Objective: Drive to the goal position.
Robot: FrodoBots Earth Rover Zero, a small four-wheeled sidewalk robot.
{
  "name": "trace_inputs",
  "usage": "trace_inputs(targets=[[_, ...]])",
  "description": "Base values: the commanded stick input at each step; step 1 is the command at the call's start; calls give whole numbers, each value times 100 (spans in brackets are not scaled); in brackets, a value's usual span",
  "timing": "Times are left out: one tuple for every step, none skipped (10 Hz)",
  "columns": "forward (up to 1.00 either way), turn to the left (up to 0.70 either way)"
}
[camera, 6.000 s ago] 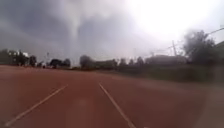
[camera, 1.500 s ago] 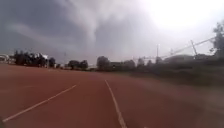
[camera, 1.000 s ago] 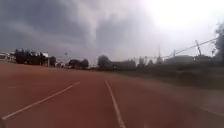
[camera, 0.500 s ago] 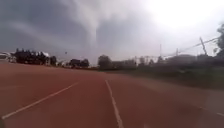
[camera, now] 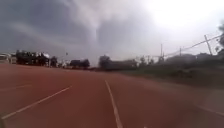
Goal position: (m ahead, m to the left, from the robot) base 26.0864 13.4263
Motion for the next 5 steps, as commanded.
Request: trace_inputs(targets=[[70,-35],[70,0],[70,0],[70,0],[70,0]])
